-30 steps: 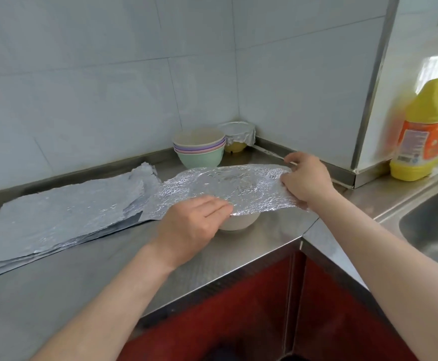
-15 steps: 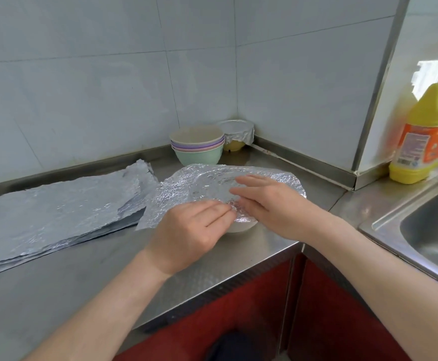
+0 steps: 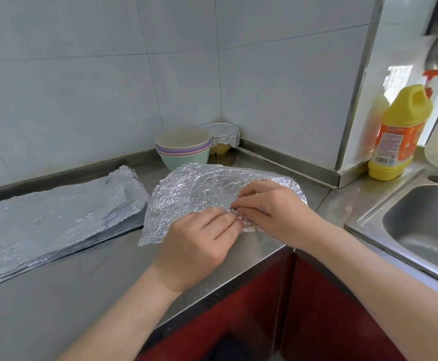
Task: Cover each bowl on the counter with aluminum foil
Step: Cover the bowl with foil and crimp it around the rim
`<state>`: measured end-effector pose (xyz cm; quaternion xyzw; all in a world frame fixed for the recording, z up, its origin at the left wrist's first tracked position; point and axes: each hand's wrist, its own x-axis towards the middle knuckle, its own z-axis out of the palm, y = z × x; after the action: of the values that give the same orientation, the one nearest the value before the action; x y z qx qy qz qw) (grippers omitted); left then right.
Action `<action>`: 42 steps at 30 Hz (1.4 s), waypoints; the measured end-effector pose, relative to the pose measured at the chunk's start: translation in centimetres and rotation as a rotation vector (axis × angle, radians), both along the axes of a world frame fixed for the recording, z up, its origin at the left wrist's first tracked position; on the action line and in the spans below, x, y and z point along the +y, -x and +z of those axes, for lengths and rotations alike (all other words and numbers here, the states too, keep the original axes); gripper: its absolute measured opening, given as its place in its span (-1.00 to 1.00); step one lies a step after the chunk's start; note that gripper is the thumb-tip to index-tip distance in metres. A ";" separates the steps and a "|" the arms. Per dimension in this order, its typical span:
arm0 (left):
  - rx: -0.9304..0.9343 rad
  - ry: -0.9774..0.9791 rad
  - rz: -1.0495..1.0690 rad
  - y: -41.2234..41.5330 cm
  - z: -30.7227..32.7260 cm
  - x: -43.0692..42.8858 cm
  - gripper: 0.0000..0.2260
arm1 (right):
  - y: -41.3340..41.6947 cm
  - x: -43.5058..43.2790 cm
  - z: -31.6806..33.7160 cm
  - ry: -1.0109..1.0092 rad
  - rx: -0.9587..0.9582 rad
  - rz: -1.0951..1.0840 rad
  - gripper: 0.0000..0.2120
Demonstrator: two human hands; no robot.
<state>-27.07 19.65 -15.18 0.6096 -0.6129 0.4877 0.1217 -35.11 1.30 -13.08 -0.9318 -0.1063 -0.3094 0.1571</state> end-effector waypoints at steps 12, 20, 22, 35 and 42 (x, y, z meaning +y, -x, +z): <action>0.079 0.036 0.028 -0.3 -0.2 0.2 -0.86 | -0.3 0.2 0.2 -0.064 0.019 0.014 -0.83; 0.154 0.007 0.016 -1.2 -0.3 0.6 -0.91 | -0.3 0.0 0.6 -0.045 0.004 0.009 -0.86; 0.141 0.008 0.032 -1.3 -0.4 0.6 -0.91 | -0.3 0.2 0.6 -0.038 0.009 0.015 -0.85; 0.160 -0.012 0.083 -1.5 -0.4 1.0 -0.92 | -0.8 0.7 0.9 -0.001 0.063 0.050 -0.79; 0.175 -0.003 0.085 -1.8 -0.4 1.1 -0.90 | -1.0 1.3 0.8 0.026 0.060 0.043 -0.83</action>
<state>-25.30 20.76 -15.62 0.6754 -0.5744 0.4365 0.1531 -34.08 2.60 -12.25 -0.9401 -0.1253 -0.2766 0.1547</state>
